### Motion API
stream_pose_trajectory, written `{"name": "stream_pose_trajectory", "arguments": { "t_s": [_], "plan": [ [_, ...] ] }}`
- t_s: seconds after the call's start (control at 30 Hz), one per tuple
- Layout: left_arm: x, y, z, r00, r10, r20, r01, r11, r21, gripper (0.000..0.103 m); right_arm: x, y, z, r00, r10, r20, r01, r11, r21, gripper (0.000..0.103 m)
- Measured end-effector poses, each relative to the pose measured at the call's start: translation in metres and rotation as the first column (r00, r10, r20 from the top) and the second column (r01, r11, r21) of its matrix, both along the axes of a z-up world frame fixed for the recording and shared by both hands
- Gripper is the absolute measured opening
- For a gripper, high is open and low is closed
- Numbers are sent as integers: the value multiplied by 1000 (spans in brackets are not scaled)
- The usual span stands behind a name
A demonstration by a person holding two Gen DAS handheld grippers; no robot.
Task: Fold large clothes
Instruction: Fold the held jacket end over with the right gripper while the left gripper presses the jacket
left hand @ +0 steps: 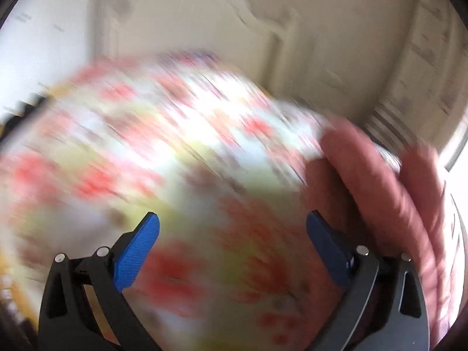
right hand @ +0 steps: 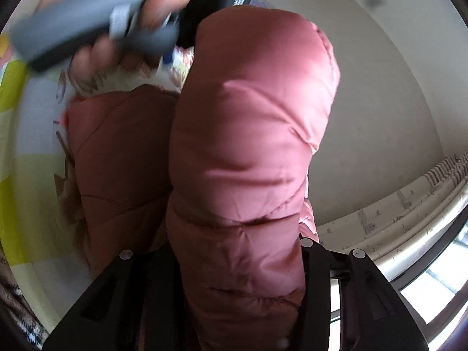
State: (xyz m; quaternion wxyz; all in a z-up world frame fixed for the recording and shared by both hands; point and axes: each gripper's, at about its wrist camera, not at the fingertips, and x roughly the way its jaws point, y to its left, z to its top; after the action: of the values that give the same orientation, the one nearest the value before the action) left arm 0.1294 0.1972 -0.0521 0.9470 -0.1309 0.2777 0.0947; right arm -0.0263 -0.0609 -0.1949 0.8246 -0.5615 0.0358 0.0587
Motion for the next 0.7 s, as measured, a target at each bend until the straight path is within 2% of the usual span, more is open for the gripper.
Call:
{"name": "stream_pose_trajectory", "arguments": {
  "t_s": [0.03, 0.1, 0.13, 0.17, 0.23, 0.3, 0.4, 0.43, 0.5, 0.53, 0.6, 0.63, 0.7],
  "plan": [
    [-13, 3, 20, 998, 20, 66, -20, 1000, 2, 99, 1, -1, -3, 1000, 3, -2, -3, 1000, -4, 41],
    [-30, -5, 53, 986, -25, 165, 23, 1000, 16, 100, 5, 11, -6, 1000, 10, 3, -10, 1000, -16, 41],
    [-39, -20, 74, 970, -112, 214, 104, 993, 48, 100, 3, 10, -9, 1000, 12, 9, -12, 1000, -21, 42],
    [-42, -32, 84, 956, -188, 226, 178, 982, 65, 101, 4, 11, -7, 1000, 12, 10, -11, 1000, -21, 42],
    [-37, -72, 102, 909, -375, 181, 361, 927, 107, 101, 4, 9, -6, 1000, 9, 9, -9, 1000, -19, 43],
    [-30, -108, 106, 868, -479, 135, 460, 875, 150, 101, 1, 8, -6, 1000, 9, 9, -8, 1000, -22, 43],
    [-7, -156, 97, 817, -574, 54, 556, 810, 188, 101, 2, 18, -7, 1000, 12, 12, -12, 1000, -29, 44],
    [5, -170, 89, 809, -588, 10, 577, 796, 182, 101, 7, 36, -11, 1000, 17, 11, -16, 999, -30, 45],
    [29, -185, 69, 793, -605, -74, 608, 778, 158, 101, 1, 45, -11, 1000, 20, 8, -20, 999, -31, 46],
    [44, -188, 56, 791, -601, -118, 612, 775, 157, 101, 5, 46, -12, 1000, 22, 6, -22, 999, -31, 46],
    [65, -188, 28, 806, -562, -187, 590, 790, 168, 101, 5, 47, -15, 1000, 27, 7, -27, 999, -34, 48],
    [73, -182, 11, 805, -556, -205, 588, 794, 153, 101, 4, 48, -15, 1000, 30, 7, -30, 999, -34, 48],
    [82, -165, -4, 806, -564, -180, 583, 809, 77, 101, 5, 48, -17, 999, 36, -1, -36, 998, -44, 48]
  ]
}}
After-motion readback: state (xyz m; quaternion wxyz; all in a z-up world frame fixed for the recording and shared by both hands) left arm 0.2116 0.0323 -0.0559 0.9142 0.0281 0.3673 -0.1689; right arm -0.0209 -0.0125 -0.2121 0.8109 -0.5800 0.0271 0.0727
